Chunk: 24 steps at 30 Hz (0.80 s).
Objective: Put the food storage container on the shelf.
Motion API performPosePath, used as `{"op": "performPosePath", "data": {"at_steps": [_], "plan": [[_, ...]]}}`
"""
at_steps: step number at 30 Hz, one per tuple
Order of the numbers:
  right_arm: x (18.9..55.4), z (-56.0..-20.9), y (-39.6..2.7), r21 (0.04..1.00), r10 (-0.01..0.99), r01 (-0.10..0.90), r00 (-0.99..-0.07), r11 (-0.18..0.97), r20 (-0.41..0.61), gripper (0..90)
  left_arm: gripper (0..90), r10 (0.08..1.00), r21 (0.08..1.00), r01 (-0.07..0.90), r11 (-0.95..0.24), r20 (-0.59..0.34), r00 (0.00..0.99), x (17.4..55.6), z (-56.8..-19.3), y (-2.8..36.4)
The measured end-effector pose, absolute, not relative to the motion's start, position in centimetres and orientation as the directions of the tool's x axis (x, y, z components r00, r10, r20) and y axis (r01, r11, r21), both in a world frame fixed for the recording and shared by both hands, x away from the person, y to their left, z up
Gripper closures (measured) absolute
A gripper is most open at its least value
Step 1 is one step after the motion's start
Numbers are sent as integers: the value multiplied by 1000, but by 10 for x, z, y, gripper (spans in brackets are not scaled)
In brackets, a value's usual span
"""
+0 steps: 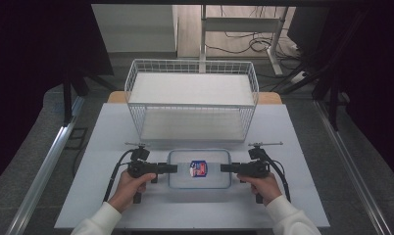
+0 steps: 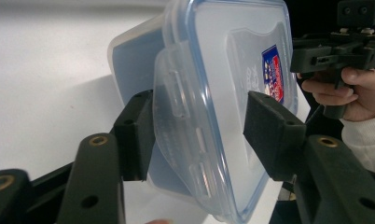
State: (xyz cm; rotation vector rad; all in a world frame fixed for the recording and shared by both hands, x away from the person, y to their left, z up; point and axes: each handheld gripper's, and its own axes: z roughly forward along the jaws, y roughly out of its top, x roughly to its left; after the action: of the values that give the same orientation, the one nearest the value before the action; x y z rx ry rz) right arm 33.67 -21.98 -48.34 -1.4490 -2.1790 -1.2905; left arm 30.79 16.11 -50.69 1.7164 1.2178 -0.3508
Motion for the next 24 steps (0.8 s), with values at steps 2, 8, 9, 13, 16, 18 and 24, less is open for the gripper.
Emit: {"op": "performPosePath", "data": {"at_steps": [2,8,9,13,16,18,24], "plan": [[334,-482,-221,548,631,827,-492,124,600,460,470,565,543,839,-39,-680,466,304,-505,162],[326,-479,-220,563,639,817,-501,126,584,464,482,572,553,832,-45,-668,476,299,-503,161],[326,-479,-219,564,641,816,-501,126,581,464,483,572,553,832,-46,-668,476,299,-503,161],[325,-478,-219,568,641,813,-504,126,579,468,484,573,554,831,-45,-668,476,299,-502,161],[324,-478,-219,574,640,810,-505,120,579,473,487,572,555,831,-42,-668,476,299,-501,162],[324,-476,-219,582,641,804,-511,121,573,474,489,569,561,827,-37,-669,478,300,-500,163],[326,-472,-219,600,640,792,-522,117,564,475,490,570,570,820,-38,-662,486,305,-495,162]]}}
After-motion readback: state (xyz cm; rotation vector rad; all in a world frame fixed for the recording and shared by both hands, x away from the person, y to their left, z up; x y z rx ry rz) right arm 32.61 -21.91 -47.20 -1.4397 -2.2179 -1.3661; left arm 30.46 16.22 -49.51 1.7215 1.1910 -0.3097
